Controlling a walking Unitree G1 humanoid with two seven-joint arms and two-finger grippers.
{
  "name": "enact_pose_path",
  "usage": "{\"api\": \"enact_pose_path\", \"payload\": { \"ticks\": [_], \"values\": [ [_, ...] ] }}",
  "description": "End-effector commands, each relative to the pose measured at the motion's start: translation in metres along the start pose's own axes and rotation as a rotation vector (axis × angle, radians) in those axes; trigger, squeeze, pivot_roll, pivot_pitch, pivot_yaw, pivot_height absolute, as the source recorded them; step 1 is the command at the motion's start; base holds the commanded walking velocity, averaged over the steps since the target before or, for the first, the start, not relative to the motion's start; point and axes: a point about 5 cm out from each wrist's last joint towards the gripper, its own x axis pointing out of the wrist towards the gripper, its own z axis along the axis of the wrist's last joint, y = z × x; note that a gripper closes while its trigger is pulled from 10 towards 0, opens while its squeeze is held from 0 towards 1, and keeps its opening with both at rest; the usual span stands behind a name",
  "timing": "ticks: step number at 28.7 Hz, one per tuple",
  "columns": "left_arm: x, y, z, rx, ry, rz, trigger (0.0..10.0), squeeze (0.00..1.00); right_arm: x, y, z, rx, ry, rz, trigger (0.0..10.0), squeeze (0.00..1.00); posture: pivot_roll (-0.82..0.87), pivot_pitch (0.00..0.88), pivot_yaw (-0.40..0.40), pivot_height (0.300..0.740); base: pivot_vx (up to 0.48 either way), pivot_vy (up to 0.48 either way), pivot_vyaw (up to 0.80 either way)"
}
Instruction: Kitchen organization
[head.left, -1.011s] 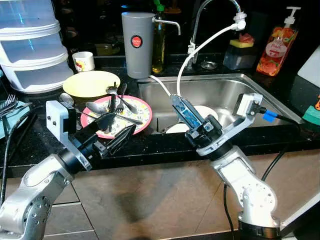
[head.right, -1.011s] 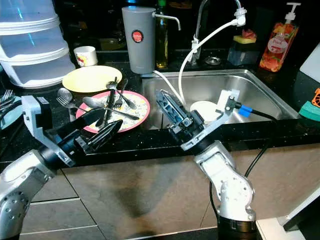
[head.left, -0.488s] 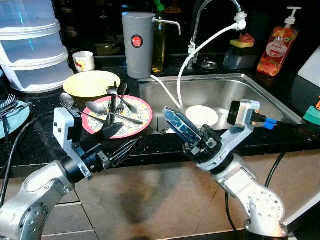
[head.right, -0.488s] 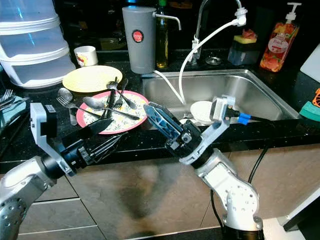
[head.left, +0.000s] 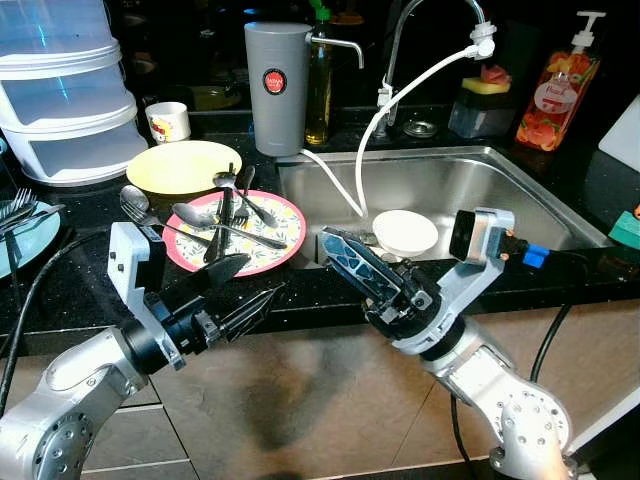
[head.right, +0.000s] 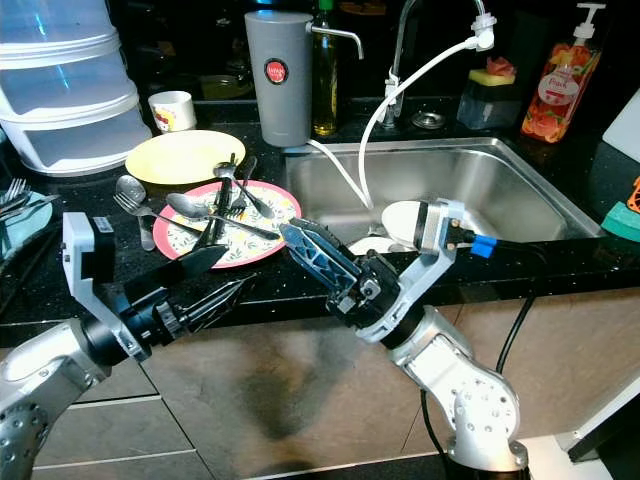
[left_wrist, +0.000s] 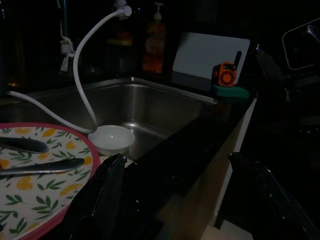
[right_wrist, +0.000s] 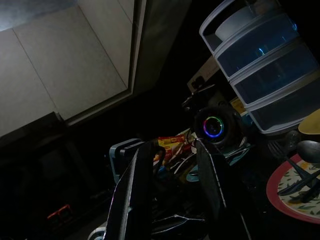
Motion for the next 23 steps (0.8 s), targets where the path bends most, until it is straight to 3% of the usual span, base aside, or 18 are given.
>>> {"api": "enact_pose_path", "payload": {
  "ticks": [1,23],
  "values": [
    [-0.0013,-0.0023,-0.0014,0.000,0.029,-0.014,10.0,0.00,0.0001,0.0047,-0.0023,0.008,0.009,0.014,10.0,0.00,0.05,0.101,0.009,0.740,0.000,0.000,0.00],
    [0.0003,0.0012,-0.0022,0.004,0.044,0.014,10.0,0.00,-0.0025,0.0080,-0.0074,0.033,0.022,0.014,10.0,0.00,0.06,0.121,0.007,0.740,0.000,0.000,0.00]
  ]
}}
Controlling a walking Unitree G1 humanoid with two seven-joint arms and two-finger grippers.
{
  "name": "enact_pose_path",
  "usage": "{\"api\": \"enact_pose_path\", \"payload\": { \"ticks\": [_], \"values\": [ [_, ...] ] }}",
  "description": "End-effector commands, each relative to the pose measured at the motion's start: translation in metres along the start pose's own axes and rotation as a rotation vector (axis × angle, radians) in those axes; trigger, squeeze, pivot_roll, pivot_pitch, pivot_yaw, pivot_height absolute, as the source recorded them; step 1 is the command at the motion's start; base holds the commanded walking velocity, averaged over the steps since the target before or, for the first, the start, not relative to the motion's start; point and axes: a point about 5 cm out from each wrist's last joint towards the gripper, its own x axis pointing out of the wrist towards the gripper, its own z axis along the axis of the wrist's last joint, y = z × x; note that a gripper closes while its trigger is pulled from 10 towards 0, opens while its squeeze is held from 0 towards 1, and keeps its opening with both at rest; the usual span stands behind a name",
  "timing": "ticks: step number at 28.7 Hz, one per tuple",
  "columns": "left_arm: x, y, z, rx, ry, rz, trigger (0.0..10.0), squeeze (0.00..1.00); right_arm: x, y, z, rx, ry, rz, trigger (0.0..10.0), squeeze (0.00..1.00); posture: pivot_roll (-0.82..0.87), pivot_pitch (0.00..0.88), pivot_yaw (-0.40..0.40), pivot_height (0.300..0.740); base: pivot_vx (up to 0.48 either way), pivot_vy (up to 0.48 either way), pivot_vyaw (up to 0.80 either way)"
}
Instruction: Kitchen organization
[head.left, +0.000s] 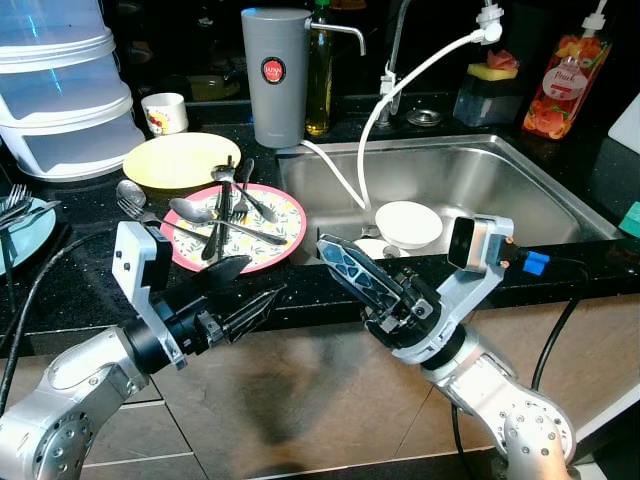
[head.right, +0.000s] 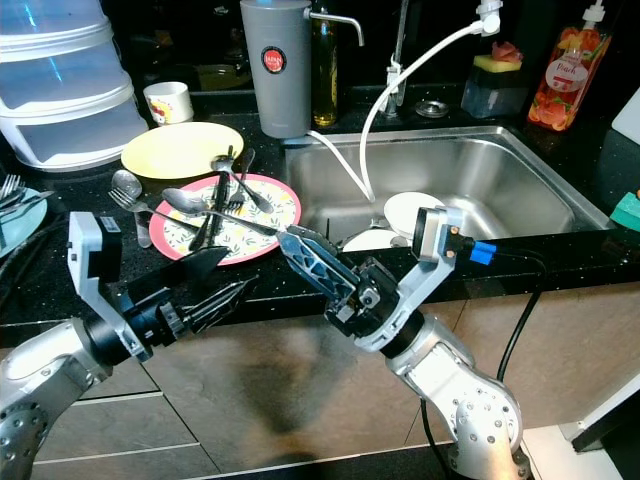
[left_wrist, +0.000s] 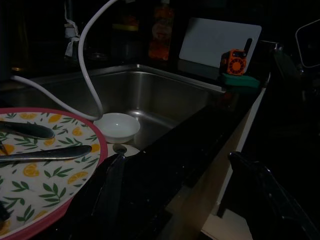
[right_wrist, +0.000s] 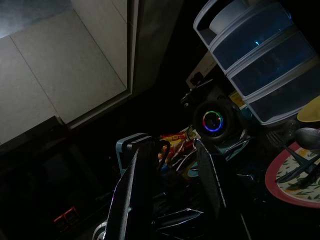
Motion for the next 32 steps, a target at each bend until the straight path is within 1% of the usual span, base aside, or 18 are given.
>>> {"api": "enact_pose_path", "payload": {
  "ticks": [1,5,9,32],
  "values": [
    [-0.0010,-0.0006,-0.0017,-0.005,0.018,-0.011,10.0,0.00,0.0007,0.0047,-0.0027,0.014,0.013,0.022,10.0,0.00,0.06,0.121,0.007,0.740,0.000,0.000,0.00],
    [0.0000,-0.0028,-0.0015,-0.001,0.007,-0.020,10.0,0.00,0.0009,0.0033,-0.0007,0.009,0.009,0.021,10.0,0.00,0.05,0.116,0.004,0.740,0.000,0.000,0.00],
    [0.0007,-0.0022,-0.0018,0.019,0.021,-0.018,10.0,0.00,0.0016,0.0029,-0.0004,0.007,0.009,0.023,10.0,0.00,0.05,0.116,0.004,0.740,0.000,0.000,0.00],
    [0.0001,-0.0041,-0.0029,0.025,0.030,-0.033,10.0,0.00,0.0036,0.0044,-0.0014,0.007,0.008,0.030,10.0,0.00,0.05,0.112,0.009,0.740,0.000,0.000,0.00]
  ]
}}
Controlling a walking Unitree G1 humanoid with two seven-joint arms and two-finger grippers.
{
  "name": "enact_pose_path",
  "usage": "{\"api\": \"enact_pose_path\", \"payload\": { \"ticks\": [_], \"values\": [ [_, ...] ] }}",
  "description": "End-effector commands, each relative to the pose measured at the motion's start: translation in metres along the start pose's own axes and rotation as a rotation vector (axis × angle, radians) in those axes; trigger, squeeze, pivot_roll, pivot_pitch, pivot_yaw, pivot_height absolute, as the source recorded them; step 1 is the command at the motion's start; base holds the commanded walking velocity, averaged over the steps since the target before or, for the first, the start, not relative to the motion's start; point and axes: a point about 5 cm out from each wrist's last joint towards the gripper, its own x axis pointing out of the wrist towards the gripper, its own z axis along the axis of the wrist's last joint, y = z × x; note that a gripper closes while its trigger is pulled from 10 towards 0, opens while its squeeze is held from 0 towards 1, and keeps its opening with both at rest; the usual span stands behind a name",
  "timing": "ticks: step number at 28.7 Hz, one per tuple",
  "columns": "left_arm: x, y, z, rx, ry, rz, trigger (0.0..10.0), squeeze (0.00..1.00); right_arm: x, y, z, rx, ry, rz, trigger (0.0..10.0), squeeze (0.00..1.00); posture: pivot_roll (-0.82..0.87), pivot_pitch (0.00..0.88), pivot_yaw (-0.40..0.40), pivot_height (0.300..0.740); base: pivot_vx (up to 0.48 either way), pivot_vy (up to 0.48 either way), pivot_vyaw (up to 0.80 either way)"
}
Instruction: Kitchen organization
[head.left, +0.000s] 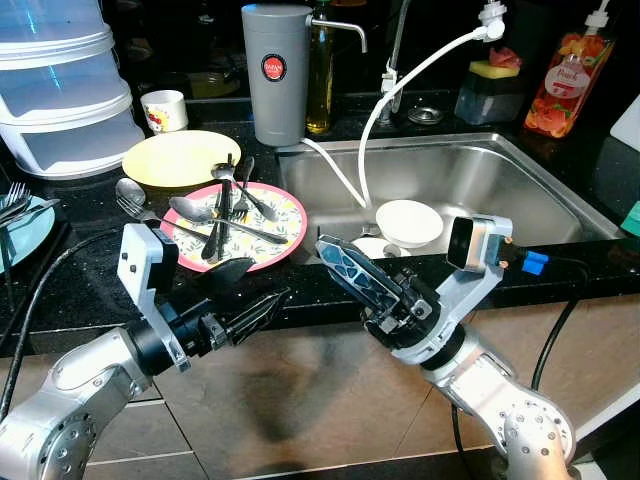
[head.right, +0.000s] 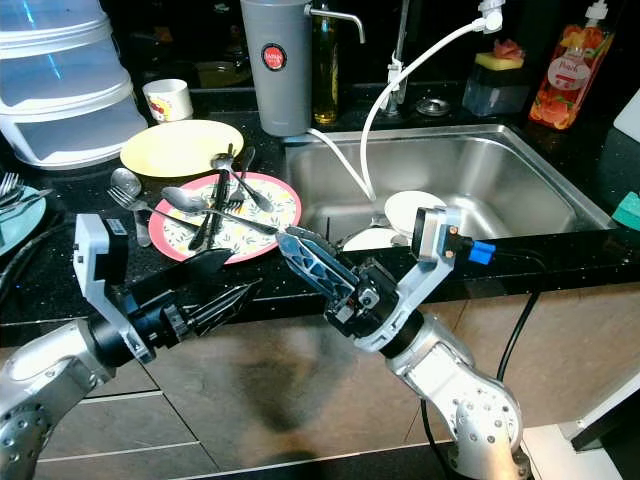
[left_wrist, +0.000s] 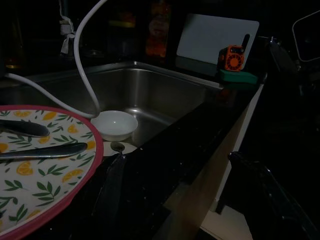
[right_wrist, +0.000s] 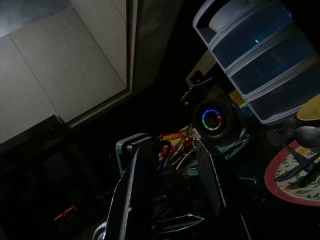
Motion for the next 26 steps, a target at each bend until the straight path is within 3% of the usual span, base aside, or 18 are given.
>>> {"api": "enact_pose_path", "payload": {
  "ticks": [1,26],
  "values": [
    [-0.0015,-0.0019,-0.0003,0.019,0.018,-0.018,10.0,0.00,0.0035,0.0043,-0.0010,0.007,0.004,0.029,10.0,0.00,0.05,0.112,0.009,0.740,0.000,0.000,0.00],
    [-0.0034,-0.0008,-0.0004,0.022,0.033,-0.034,10.0,0.00,0.0026,0.0060,-0.0020,0.016,-0.012,0.044,10.0,0.00,0.07,0.103,0.017,0.740,0.000,0.000,0.00]
  ]
}}
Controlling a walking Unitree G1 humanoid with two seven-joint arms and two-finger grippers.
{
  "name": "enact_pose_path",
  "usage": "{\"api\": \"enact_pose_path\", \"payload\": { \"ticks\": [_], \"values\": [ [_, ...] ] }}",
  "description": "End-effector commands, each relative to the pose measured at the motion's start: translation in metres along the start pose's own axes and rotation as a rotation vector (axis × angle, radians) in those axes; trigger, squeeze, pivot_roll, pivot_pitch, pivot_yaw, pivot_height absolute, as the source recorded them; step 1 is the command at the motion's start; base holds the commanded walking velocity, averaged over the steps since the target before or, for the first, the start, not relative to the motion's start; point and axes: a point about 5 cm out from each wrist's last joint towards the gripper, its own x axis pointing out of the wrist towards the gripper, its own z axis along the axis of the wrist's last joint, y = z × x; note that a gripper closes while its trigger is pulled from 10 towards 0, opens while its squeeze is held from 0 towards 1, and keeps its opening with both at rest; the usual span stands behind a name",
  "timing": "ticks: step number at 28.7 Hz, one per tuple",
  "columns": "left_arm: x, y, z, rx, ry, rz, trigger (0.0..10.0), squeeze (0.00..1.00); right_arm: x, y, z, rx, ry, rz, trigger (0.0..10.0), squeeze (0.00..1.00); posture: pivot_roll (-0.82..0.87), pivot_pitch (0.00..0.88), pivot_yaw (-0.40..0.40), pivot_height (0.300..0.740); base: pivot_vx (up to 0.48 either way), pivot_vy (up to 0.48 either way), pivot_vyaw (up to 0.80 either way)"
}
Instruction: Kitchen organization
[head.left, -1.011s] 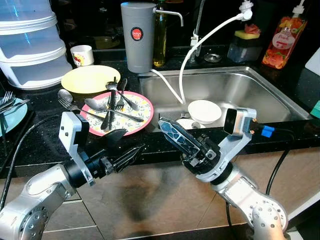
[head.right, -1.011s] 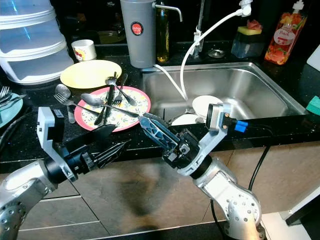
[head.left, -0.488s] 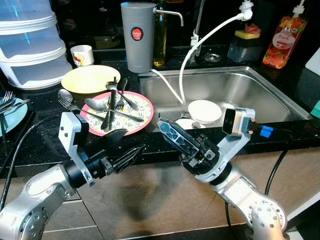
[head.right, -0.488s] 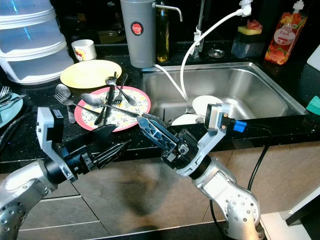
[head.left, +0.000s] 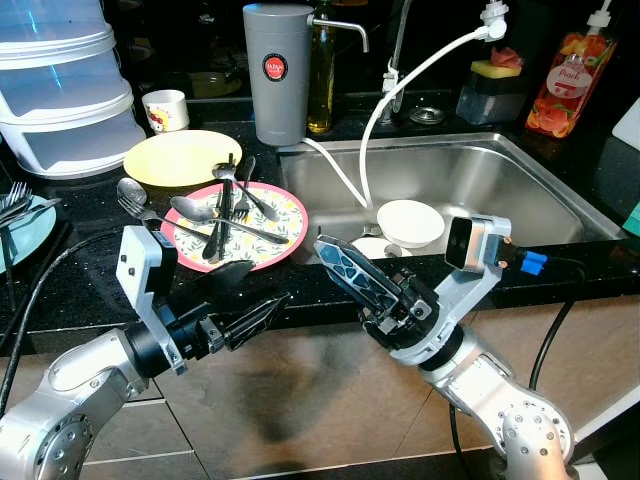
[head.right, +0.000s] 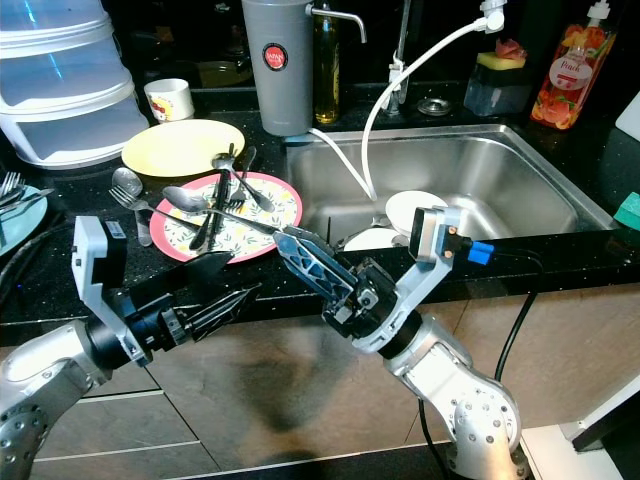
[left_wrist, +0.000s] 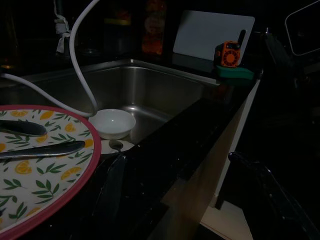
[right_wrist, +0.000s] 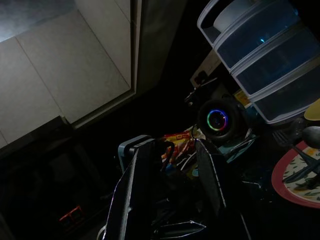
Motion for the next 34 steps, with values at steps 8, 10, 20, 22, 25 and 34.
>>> {"api": "enact_pose_path", "payload": {
  "ticks": [8,10,20,22,25,34],
  "values": [
    [-0.003,-0.006,-0.010,0.001,0.084,-0.067,10.0,0.00,-0.001,0.008,-0.003,0.027,0.034,0.080,10.0,0.00,0.06,0.090,0.010,0.740,0.000,0.000,0.00],
    [-0.005,-0.010,-0.018,0.019,0.139,-0.097,10.0,0.00,-0.005,0.014,-0.006,0.064,0.077,0.137,10.0,0.00,0.06,0.083,0.002,0.740,0.000,0.000,0.00],
    [-0.009,-0.014,-0.030,0.108,0.232,-0.111,10.0,0.00,-0.014,0.015,-0.010,0.119,0.142,0.170,10.0,0.00,0.05,0.070,-0.017,0.740,0.000,0.000,0.00],
    [-0.009,-0.013,-0.027,0.098,0.213,-0.103,10.0,0.00,-0.017,0.013,-0.011,0.129,0.162,0.168,10.0,0.00,0.05,0.068,-0.020,0.740,0.000,0.000,0.00],
    [-0.011,-0.016,-0.030,0.100,0.232,-0.118,10.0,0.00,-0.020,0.013,-0.012,0.145,0.184,0.165,10.0,0.00,0.05,0.067,-0.022,0.740,0.000,0.000,0.00],
    [-0.017,-0.021,-0.052,0.171,0.379,-0.174,10.0,0.00,-0.034,0.003,-0.034,0.089,0.449,0.066,10.0,0.00,0.04,0.066,-0.025,0.740,0.000,0.000,0.00]
  ]
}}
